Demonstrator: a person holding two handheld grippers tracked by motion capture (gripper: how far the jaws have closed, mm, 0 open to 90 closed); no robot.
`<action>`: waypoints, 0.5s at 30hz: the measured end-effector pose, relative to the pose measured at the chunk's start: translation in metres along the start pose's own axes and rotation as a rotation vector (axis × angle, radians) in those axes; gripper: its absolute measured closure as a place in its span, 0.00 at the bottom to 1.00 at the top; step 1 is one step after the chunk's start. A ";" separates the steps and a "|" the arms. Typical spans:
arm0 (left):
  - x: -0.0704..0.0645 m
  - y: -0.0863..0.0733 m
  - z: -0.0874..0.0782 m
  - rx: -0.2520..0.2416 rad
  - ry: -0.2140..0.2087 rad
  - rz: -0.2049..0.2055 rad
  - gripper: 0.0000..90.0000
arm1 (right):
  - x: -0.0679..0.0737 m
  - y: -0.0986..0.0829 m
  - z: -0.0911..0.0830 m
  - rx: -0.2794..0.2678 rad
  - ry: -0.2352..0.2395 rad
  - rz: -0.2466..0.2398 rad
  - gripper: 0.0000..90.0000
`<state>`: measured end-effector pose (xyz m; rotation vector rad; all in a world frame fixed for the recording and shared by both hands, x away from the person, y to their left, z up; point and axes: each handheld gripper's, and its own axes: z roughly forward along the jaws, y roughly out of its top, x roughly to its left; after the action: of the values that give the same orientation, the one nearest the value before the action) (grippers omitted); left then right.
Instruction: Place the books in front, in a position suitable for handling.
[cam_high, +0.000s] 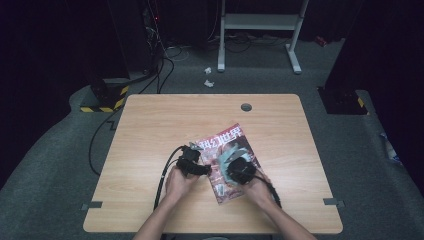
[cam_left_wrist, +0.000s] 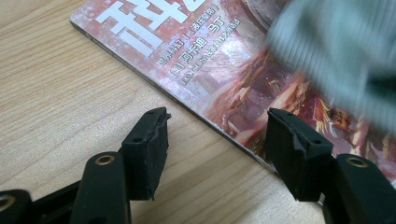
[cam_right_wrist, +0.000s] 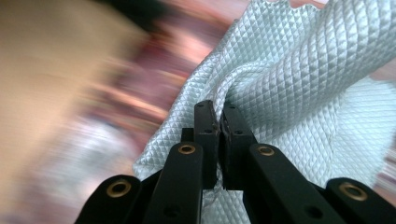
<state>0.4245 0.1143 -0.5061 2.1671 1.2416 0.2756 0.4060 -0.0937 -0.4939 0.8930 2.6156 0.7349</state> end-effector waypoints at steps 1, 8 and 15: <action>0.000 0.000 0.000 0.001 0.000 0.000 0.44 | -0.021 -0.009 -0.004 0.009 -0.059 0.042 0.96; -0.001 0.002 0.000 0.009 -0.004 -0.004 0.47 | -0.076 -0.034 -0.013 -0.001 -0.155 0.225 0.95; -0.006 0.001 -0.001 0.009 -0.043 0.006 0.62 | -0.072 -0.037 -0.014 -0.004 -0.153 0.213 0.96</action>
<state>0.4215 0.1097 -0.5040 2.1733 1.2142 0.2253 0.4376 -0.1701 -0.4953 1.1909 2.4098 0.6918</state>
